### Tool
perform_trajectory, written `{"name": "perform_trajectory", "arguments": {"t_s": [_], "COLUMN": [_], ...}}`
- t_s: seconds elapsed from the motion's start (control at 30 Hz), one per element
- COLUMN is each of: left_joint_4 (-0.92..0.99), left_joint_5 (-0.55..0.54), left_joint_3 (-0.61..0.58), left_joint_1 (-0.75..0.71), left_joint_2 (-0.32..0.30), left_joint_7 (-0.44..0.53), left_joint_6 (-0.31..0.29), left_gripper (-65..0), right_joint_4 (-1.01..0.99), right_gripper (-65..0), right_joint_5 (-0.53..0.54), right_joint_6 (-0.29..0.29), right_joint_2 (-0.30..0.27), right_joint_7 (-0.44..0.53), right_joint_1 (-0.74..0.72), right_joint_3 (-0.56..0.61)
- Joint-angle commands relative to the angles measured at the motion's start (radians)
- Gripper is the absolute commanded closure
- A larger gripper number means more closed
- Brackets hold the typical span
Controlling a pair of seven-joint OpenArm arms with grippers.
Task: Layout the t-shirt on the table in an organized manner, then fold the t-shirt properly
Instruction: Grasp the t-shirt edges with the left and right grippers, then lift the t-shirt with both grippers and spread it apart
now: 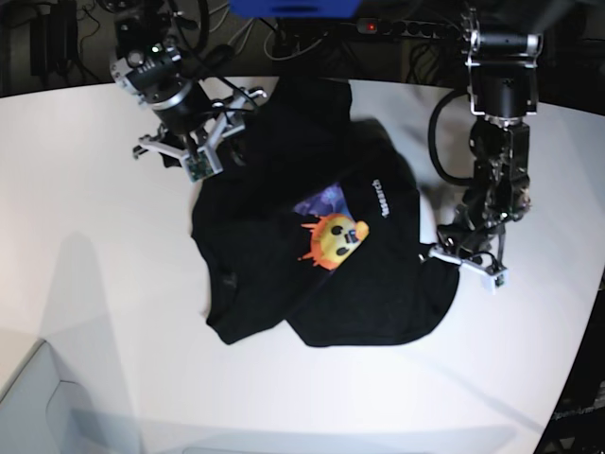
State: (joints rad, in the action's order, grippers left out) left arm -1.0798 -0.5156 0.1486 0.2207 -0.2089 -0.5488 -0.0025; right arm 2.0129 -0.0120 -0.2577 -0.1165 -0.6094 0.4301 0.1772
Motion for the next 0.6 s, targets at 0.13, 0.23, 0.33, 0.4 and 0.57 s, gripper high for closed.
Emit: {"name": "perform_trajectory", "arguments": {"t_s": [0.13, 0.23, 0.33, 0.4, 0.57], "left_joint_4": [-0.063, -0.098, -0.124, -0.129, -0.129], "left_joint_5": [0.001, 0.002, 0.007, 0.012, 0.004], "left_joint_3": [0.059, 0.113, 0.125, 0.125, 0.127], "left_joint_1": [0.018, 0.018, 0.018, 0.018, 0.018], "left_joint_2": [-0.016, -0.016, -0.016, -0.016, -0.047], "left_joint_7": [-0.083, -0.136, -0.147, -0.147, -0.147], "left_joint_6": [0.006, 0.005, 0.005, 0.005, 0.005], "left_gripper": [-0.3, -0.3, -0.3, -0.3, -0.3], "right_joint_4": [-0.068, -0.154, -0.218, -0.252, -0.36], "right_gripper": [-29.6, -33.5, -35.4, -35.4, -33.4], "right_joint_5": [0.007, 0.007, 0.007, 0.007, 0.007], "right_joint_6": [-0.004, -0.001, -0.001, -0.001, -0.001], "right_joint_2": [-0.002, 0.011, 0.022, 0.022, 0.022], "right_joint_7": [0.024, 0.033, 0.033, 0.033, 0.033], "right_joint_1": [-0.007, -0.033, -0.069, -0.089, -0.145], "right_joint_3": [0.071, 0.078, 0.075, 0.078, 0.081]}}
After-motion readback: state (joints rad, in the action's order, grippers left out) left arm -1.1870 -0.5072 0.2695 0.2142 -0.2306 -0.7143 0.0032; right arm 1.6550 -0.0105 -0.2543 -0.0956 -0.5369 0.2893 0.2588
